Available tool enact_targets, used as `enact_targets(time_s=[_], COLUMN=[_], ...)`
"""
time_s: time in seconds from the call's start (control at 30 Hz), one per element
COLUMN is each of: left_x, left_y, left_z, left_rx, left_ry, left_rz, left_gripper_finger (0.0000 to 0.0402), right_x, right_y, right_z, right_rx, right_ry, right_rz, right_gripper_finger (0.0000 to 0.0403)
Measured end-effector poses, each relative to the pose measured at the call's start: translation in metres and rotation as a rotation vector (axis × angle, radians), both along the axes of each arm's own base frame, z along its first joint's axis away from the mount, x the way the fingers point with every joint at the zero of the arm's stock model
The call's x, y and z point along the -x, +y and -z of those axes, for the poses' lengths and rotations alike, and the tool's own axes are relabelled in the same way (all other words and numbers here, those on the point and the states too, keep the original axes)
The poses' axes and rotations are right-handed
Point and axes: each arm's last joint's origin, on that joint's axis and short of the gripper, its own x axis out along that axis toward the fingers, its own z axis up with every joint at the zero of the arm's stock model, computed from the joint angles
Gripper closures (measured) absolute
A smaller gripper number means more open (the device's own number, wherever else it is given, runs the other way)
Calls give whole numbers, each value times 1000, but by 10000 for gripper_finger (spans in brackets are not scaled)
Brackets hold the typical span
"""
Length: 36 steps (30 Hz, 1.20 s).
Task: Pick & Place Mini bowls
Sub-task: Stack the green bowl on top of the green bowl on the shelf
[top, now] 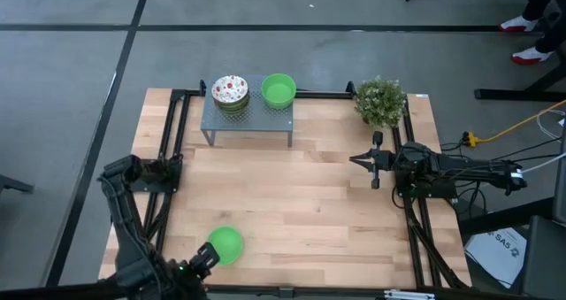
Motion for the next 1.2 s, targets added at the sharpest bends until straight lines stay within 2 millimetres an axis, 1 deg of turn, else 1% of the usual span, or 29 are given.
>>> enact_targets(time_s=[0.1,0.23,0.33,0.47,0.57,0.7,0.77,0.87,0.97,1.2], left_x=[-5,-5,-1,4,8,12,13,15,14,7], left_y=[0,5,10,20,29,39,39,41,45,54], left_z=[10,41,65,93,109,130,140,150,157,166], left_rx=[14,-3,18,47,22,12,41,60,38,43], left_ry=[-10,33,60,27,3,68,78,73,24,-15], left_rz=[-3,0,3,-17,-63,-75,-78,-90,-129,-196], left_gripper_finger=[276,276,276,278,279,282,283,283,284,291], right_x=[0,0,0,0,0,0,0,0,0,0], right_y=[0,0,0,0,0,0,0,0,0,0], right_z=[0,0,0,0,0,0,0,0,0,0], right_rx=[0,0,0,0,0,0,0,0,0,0], right_ry=[0,0,0,0,0,0,0,0,0,0], right_rz=[0,0,0,0,0,0,0,0,0,0], right_gripper_finger=[379,379,379,379,379,379,379,379,379,379])
